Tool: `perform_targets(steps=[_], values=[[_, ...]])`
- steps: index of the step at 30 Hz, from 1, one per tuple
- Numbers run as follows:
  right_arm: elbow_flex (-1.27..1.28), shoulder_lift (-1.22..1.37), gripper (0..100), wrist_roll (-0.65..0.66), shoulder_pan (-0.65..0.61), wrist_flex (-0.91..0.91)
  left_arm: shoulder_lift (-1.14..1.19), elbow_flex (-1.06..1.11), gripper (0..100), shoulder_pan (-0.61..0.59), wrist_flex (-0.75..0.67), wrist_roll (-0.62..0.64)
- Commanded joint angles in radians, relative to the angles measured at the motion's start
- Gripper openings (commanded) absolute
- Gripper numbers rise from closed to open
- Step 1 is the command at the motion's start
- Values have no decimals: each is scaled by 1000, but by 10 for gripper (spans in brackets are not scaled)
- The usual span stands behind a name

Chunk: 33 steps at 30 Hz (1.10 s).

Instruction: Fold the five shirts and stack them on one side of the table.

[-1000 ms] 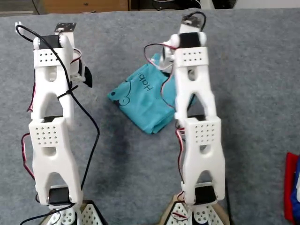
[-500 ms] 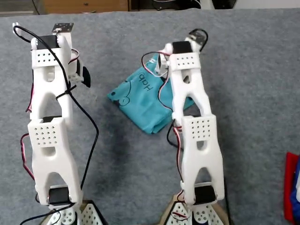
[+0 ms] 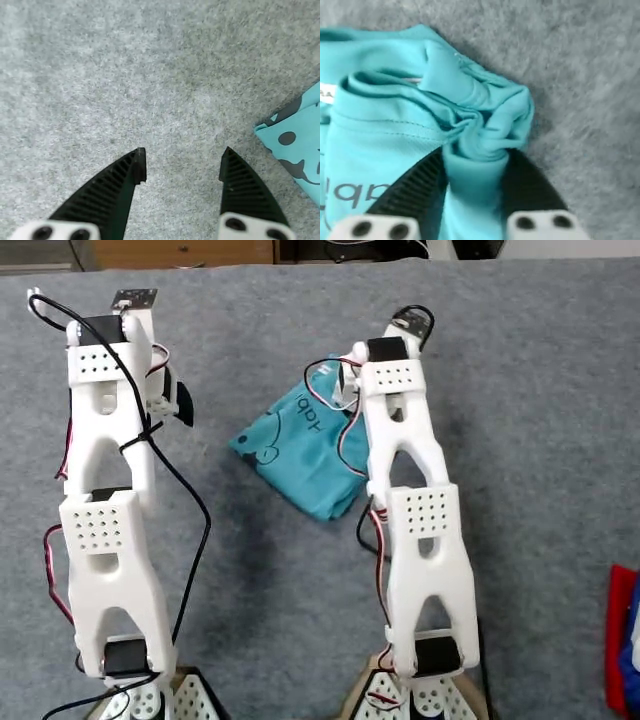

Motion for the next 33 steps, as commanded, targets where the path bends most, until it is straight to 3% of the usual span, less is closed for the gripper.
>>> perform_targets(steps=[1,10,18,33], values=[[-7,-2,5,35,24,2,-71,-40,250,-6,11,-6],[-168,-5,5,37,182,181,-74,-40,250,-14,11,-6],[-426,-12,5,150,498,245,-76,-40,250,-15,11,-6],[-441,-288,5,353,1044,245,-76,-40,250,-8,11,-6]])
